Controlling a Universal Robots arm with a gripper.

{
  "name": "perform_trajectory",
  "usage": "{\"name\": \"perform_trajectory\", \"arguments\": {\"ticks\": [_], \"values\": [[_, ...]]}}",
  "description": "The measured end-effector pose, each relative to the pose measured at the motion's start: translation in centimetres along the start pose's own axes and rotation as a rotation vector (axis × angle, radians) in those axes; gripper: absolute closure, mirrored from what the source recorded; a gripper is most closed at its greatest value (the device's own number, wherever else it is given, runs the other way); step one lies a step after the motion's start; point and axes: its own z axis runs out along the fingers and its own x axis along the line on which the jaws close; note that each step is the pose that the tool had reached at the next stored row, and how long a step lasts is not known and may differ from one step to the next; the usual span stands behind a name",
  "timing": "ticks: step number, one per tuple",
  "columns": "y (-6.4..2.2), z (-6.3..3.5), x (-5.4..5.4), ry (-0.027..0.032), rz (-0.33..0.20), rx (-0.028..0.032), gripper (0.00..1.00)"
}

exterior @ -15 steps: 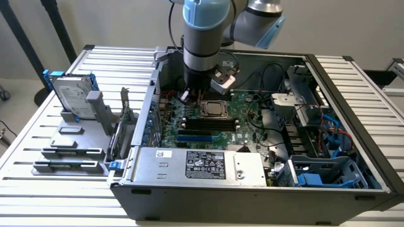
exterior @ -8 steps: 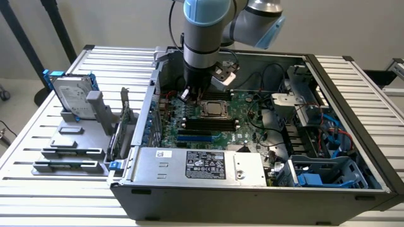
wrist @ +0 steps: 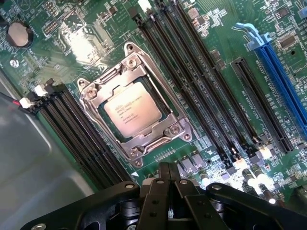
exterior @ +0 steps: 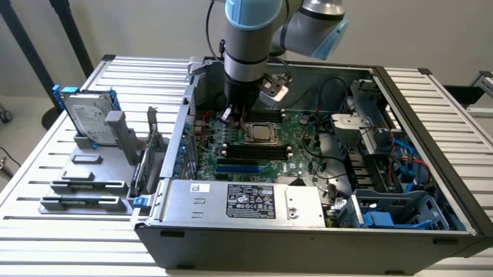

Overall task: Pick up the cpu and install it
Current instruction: 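Install the first cpu locking lever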

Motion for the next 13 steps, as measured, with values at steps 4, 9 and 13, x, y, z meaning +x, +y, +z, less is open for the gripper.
{"name": "perform_trajectory", "arguments": {"ticks": [4, 9, 13], "values": [[-0.17, 0.06, 0.26, -0.0059, -0.038, 0.0043, 0.89], [-0.30, 0.10, 0.45, -0.0123, -0.074, 0.0080, 0.89], [-0.30, 0.10, 0.46, -0.0125, -0.073, 0.0080, 0.89]]}}
